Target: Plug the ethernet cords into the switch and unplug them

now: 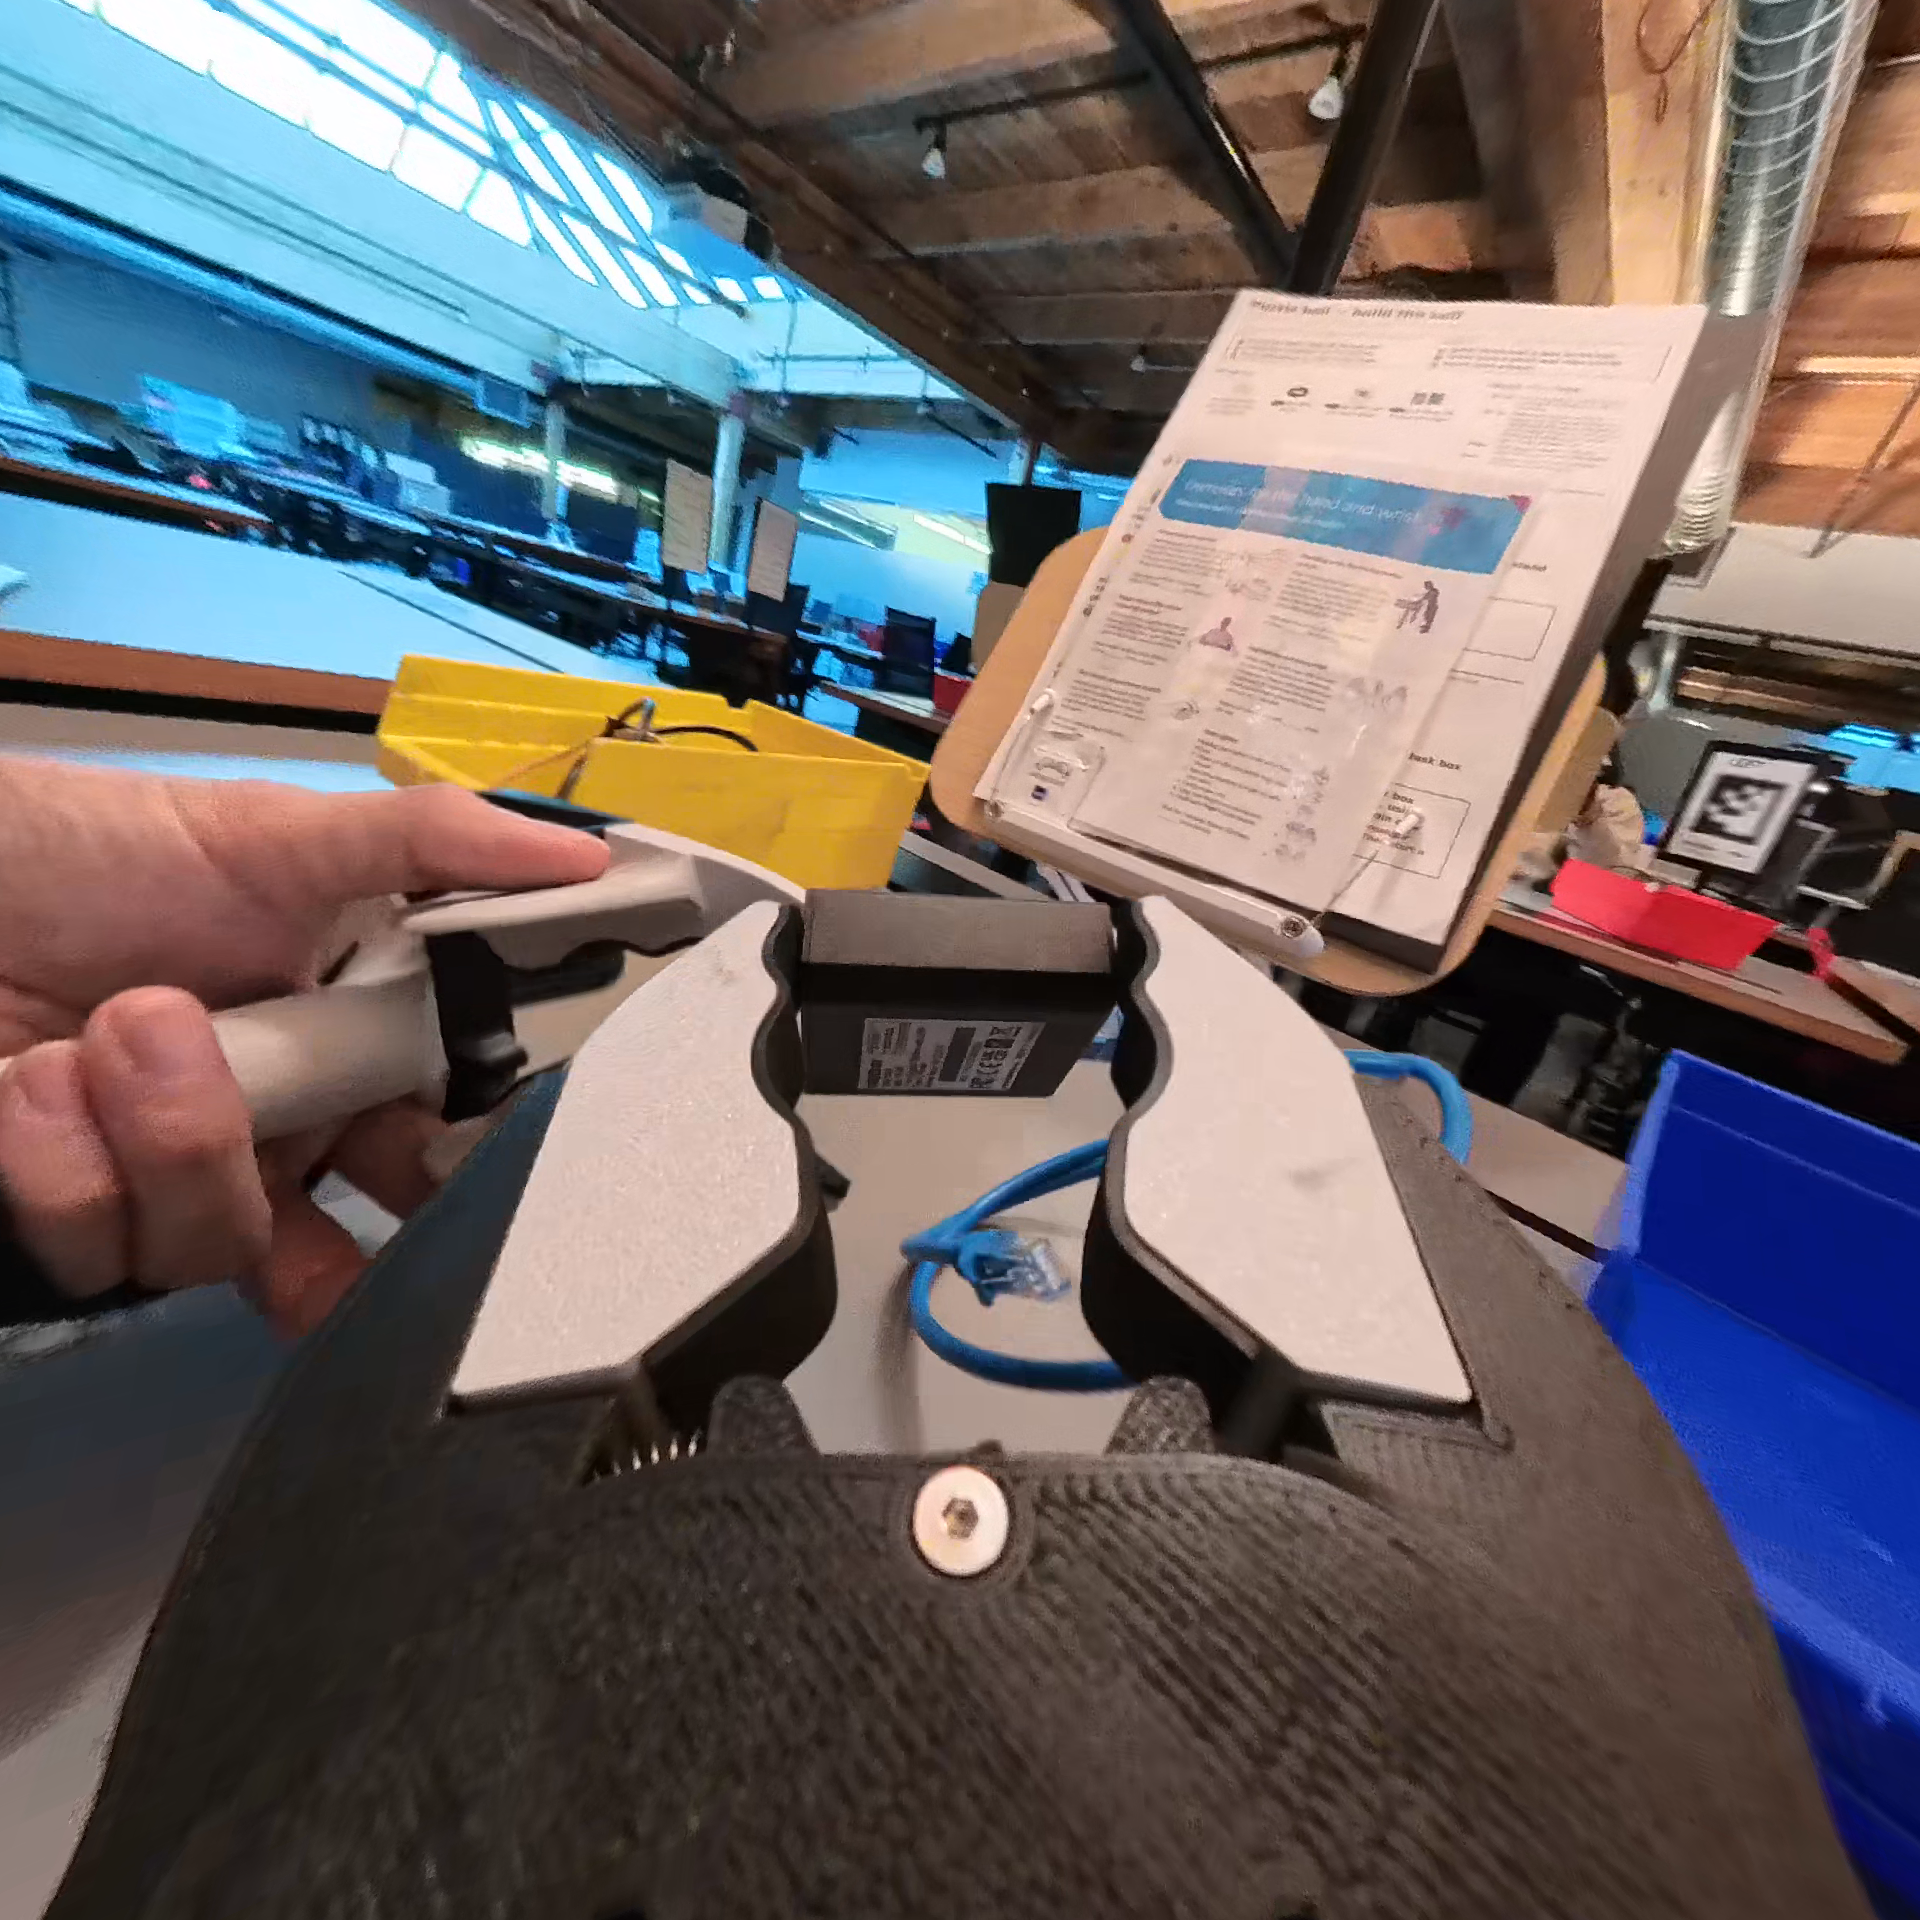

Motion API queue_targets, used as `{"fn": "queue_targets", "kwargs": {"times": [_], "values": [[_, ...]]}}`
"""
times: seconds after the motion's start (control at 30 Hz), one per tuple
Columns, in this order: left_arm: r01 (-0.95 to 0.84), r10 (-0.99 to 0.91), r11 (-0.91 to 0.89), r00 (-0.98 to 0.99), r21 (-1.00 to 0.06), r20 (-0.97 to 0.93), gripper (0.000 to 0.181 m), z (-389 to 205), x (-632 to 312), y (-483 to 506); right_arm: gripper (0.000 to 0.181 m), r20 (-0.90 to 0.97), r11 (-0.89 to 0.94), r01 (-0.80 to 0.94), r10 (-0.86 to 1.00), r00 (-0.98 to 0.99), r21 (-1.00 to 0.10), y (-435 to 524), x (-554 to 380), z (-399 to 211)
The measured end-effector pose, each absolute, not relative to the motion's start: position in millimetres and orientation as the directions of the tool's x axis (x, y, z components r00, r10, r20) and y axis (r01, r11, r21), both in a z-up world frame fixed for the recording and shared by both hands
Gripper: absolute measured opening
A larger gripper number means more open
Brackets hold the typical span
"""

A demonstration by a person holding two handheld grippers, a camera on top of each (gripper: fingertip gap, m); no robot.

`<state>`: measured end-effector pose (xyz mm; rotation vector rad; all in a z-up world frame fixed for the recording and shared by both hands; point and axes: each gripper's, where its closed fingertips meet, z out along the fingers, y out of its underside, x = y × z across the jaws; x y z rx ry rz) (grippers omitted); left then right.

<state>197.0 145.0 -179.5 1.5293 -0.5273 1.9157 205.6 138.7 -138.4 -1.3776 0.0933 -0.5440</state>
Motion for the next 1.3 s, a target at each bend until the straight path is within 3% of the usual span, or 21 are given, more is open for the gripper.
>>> {"fn": "queue_targets", "kwargs": {"times": [0.13,0.2,0.43,0.53,0.67,0.77,0.87,0.93,1.07,1.3], "values": [[-0.692,0.502,-0.668,-0.146,0.275,0.853,0.053,-161.2,196.7,142.3,0.058,0.251,0.132,0.313,-0.347,0.903,-0.941,143.3,194.8,-136.0],[-0.713,0.560,-0.641,-0.180,0.285,0.809,0.030,-151.5,195.2,138.5,0.058,0.282,0.126,0.341,-0.339,0.897,-0.932,147.1,188.3,-136.4],[-0.675,0.244,-0.738,-0.286,-0.014,0.927,0.024,-156.0,199.1,143.5,0.058,0.337,0.043,0.363,-0.282,0.898,-0.931,148.4,192.4,-150.5],[-0.745,0.063,-0.643,-0.281,-0.177,0.958,0.024,-164.6,194.3,150.5,0.061,0.397,-0.028,0.396,-0.107,0.912,-0.918,146.1,180.8,-160.0],[-0.866,-0.231,-0.306,-0.336,-0.395,0.913,0.023,-176.6,172.9,161.9,0.078,0.435,-0.072,0.437,0.039,0.899,-0.897,132.6,164.3,-145.0],[-0.915,-0.279,-0.082,-0.360,-0.395,0.890,0.024,-175.4,157.3,165.0,0.085,0.406,-0.061,0.413,0.106,0.908,-0.909,140.9,144.9,-138.9],[-0.916,-0.243,0.048,-0.398,-0.399,0.884,0.024,-164.6,147.8,158.7,0.102,0.338,-0.167,0.359,0.138,0.931,-0.918,160.5,141.9,-167.6],[-0.912,-0.237,0.062,-0.409,-0.406,0.881,0.024,-160.3,149.2,154.8,0.096,0.349,-0.183,0.366,0.119,0.930,-0.912,166.0,143.7,-176.8],[-0.928,-0.162,0.032,-0.372,-0.372,0.914,0.024,-159.4,150.7,147.6,0.066,0.349,-0.121,0.351,0.039,0.936,-0.929,166.0,153.4,-168.8],[-0.920,-0.086,0.007,-0.391,-0.392,0.916,0.024,-168.2,153.6,146.4,0.062,0.301,0.010,0.301,0.059,0.952,-0.954,160.9,151.7,-168.7]]}}
